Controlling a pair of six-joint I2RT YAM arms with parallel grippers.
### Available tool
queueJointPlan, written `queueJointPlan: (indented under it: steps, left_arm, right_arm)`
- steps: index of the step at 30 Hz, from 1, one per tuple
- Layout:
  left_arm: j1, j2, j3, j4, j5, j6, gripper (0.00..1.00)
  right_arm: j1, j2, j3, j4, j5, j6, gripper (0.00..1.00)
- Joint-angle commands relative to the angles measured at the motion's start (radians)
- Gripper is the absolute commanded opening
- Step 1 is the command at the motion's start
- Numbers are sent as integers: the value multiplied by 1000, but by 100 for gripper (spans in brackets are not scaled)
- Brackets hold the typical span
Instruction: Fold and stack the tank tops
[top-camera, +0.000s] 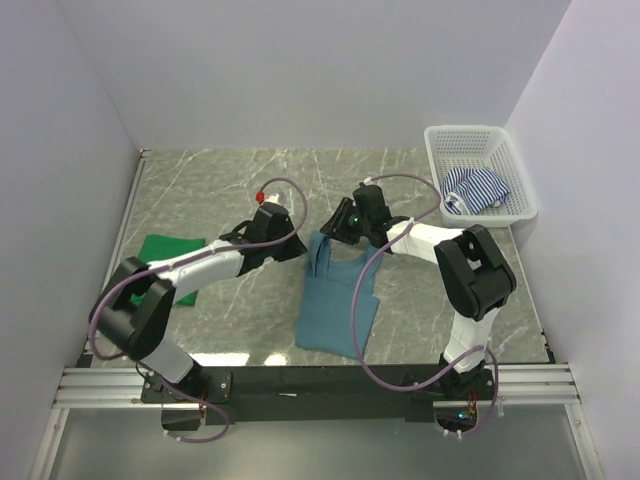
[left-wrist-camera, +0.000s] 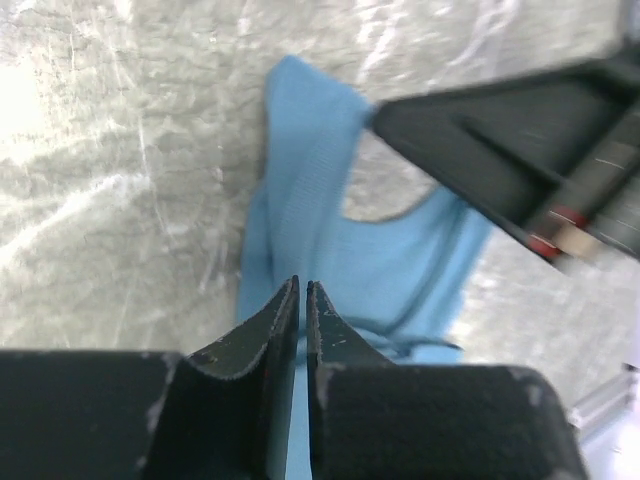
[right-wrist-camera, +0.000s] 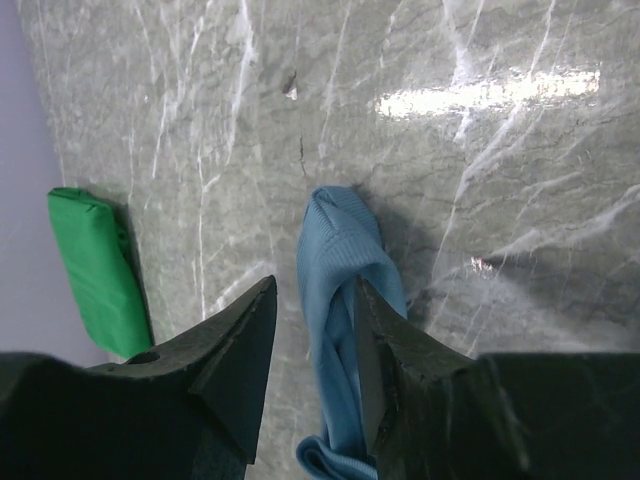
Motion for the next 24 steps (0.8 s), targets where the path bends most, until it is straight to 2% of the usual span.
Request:
queueJointPlan:
  steps: [1,6,11,14,19,23,24]
  left_arm:
    - [-2,-112,-52,22,-1,-17,13]
    - [-41,-237,-164,38,18,-74,12]
    - [-152,-328,-291,65,15,-147,11]
    - [-225,-360,-372,128,15,-204,11]
    - [-320,-359,-435,145,1,-261,11]
    - [-334,-318,-457,142,-47,-278,7]
    - [-334,-308,-460,142,-63,-282,7]
  right_arm:
    - [9,19,12,57,-11,30,44]
    - [12,39,6,77,-10,48,44]
    - [12,60,7,106,-9,68,42]
    - [11,80,20,107,-14,70,34]
    - [10,91,15,112,-12,68,28]
    - [9,88,17,101,-4,63,19]
    - [9,87,14,100,3,62,13]
